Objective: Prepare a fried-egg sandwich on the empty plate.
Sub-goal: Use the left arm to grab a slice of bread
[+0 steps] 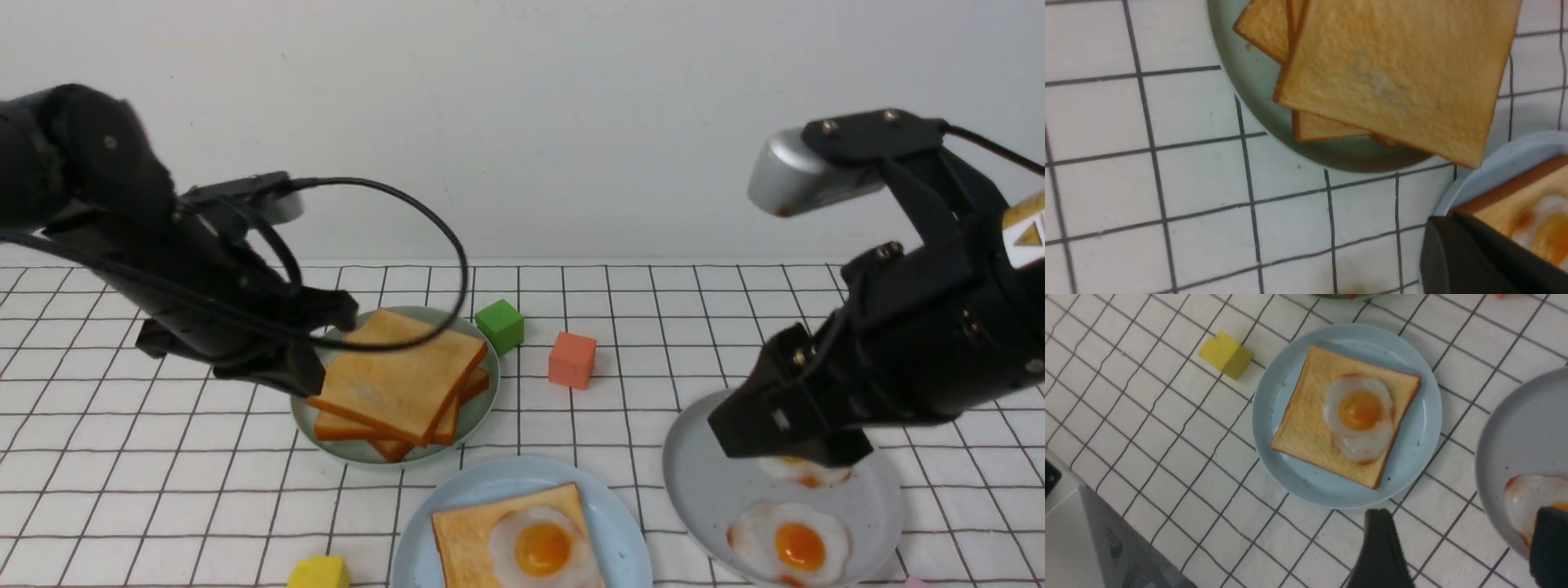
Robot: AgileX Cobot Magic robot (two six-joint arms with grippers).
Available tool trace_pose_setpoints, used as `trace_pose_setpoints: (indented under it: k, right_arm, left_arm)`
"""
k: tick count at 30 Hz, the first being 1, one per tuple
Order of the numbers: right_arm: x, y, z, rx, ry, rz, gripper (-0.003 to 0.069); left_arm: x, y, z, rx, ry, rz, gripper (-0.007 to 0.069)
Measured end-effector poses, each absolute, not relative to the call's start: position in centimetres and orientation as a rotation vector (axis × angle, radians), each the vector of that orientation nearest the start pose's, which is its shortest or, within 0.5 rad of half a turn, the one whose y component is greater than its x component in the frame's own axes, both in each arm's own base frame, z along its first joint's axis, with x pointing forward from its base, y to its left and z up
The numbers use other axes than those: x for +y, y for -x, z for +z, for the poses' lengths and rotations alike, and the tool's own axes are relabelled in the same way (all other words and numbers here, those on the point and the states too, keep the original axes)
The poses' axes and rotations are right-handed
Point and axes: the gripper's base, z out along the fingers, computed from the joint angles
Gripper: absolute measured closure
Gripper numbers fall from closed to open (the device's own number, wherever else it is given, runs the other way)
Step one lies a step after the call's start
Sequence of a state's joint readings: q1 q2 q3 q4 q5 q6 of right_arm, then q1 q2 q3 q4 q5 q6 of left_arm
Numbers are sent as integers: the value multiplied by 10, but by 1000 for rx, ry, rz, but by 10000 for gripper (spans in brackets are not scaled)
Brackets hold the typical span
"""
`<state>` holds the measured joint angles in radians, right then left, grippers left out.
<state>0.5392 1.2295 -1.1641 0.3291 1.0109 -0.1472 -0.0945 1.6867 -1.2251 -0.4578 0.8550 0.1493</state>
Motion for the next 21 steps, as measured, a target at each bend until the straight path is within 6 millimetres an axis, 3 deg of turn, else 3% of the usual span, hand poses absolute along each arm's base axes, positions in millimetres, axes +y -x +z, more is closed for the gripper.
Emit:
trace_pose_setpoints:
  k: [3,4,5,7,14,18,21]
  right_arm:
    - [145,-193,357,2470,757,572,179]
    - [145,-193,356,2472,757,570,179]
    - [145,-193,356,2472,757,570,179]
    - [144,-193,355,2475,758,567,179]
    - [144,-193,355,2475,758,567,179]
    - [144,-193,355,2478,760,567,179]
    - [144,-192,354,2490,767,566,179]
  left_arm:
    - [-40,-354,234,2725,123,-650,584]
    - [-28,-363,219,2722,157,-692,545]
    - [-27,-363,219,2718,166,-696,540]
    - [-19,-372,202,2726,184,-722,448]
    - [-22,-389,172,2744,193,-805,196]
    - [-25,-393,160,2735,155,-856,205]
    - [-26,-393,160,2725,126,-872,305]
